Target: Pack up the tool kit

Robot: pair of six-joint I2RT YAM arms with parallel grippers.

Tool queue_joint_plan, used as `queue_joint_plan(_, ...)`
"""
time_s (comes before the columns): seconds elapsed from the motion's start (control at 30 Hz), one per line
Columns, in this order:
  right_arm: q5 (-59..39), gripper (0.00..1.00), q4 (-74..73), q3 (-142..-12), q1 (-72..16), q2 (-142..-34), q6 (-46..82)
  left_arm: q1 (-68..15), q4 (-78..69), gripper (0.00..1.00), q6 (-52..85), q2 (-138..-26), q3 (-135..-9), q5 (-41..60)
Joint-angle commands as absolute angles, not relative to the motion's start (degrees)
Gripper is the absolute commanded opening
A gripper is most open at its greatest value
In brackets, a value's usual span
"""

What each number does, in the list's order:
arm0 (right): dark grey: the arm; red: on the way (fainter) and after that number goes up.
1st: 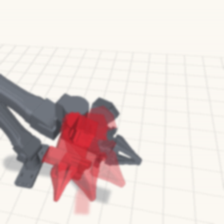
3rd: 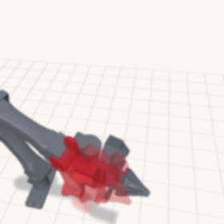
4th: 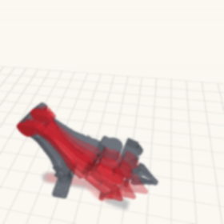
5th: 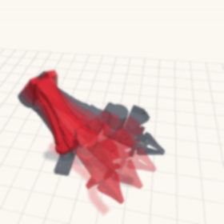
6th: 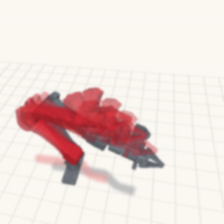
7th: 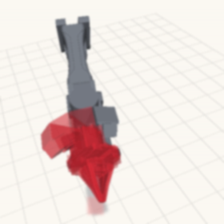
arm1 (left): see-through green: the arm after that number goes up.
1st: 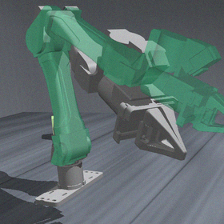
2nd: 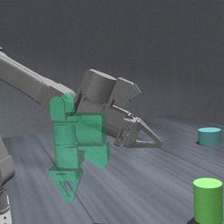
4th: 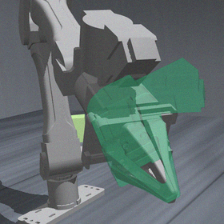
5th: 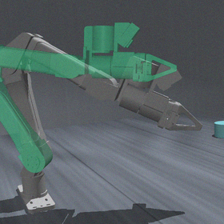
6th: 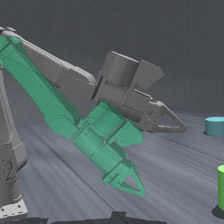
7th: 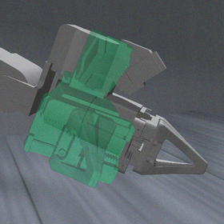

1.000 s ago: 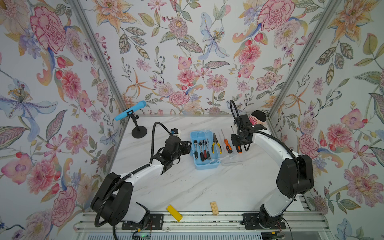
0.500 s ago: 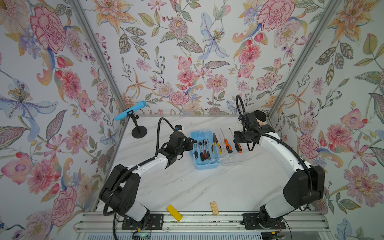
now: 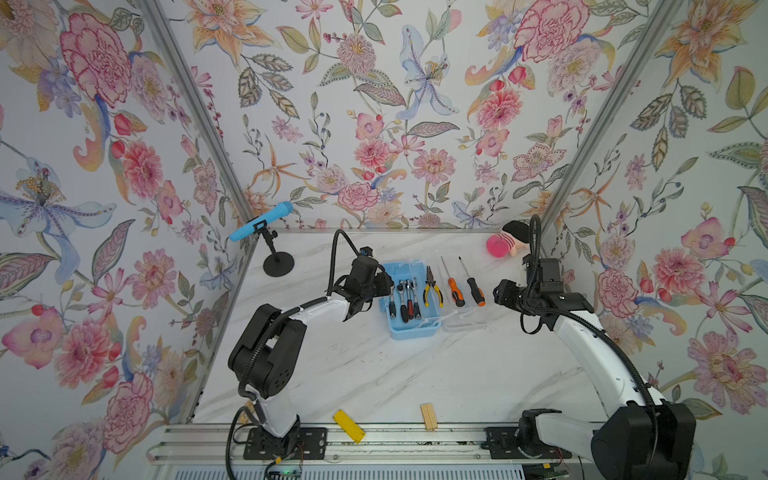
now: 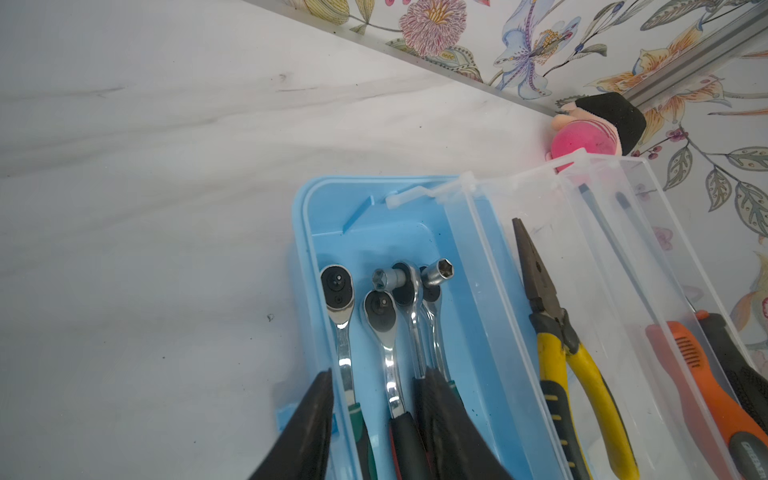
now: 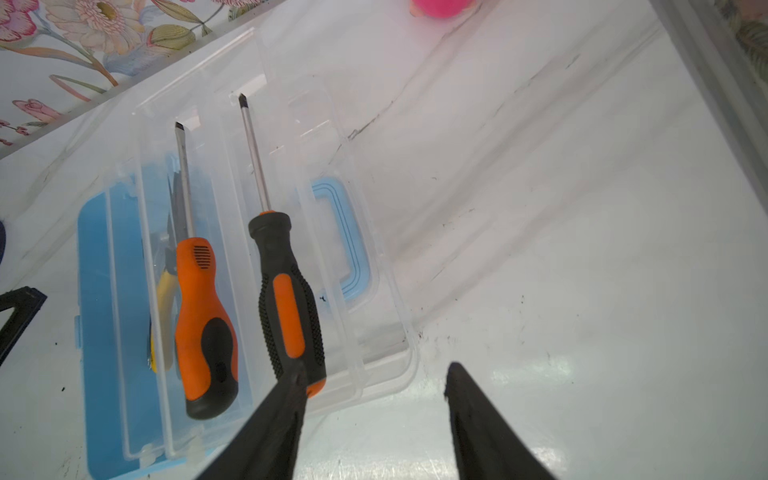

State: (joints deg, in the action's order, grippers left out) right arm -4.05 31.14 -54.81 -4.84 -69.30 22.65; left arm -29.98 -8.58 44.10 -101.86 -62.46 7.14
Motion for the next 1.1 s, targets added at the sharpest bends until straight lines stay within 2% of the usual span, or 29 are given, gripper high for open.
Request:
queue_joint_plan(0.0, -6.9, 0.55, 28.1, -50.9, -3.6, -66.7, 25.3, -28.0, -6.9, 0.40, 42.4, -103.5, -64.7, 7.2)
queue_joint_plan(0.4, -16.2, 0.54, 19.8, -40.7, 0.8, -69.3, 27.6, -26.1, -7.2, 0.39, 41.0, -108.0, -69.0, 9.9)
queue_joint_plan(0.63, -16.4, 0.45, 16.4, -40.5, 0.8, -73.6, 27.7, -26.1, -7.1, 0.39, 40.7, -110.6, -71.7, 11.3)
queue_joint_plan(0.87, -16.2, 0.41, 14.5, -41.9, 0.7, -78.7, 27.1, -26.0, -7.7, 0.38, 40.7, -112.9, -72.2, 12.3)
queue_joint_plan(1.07, -15.9, 0.35, 13.1, -43.6, 0.7, -82.7, 26.0, -26.0, -8.3, 0.37, 40.5, -115.0, -72.8, 13.7)
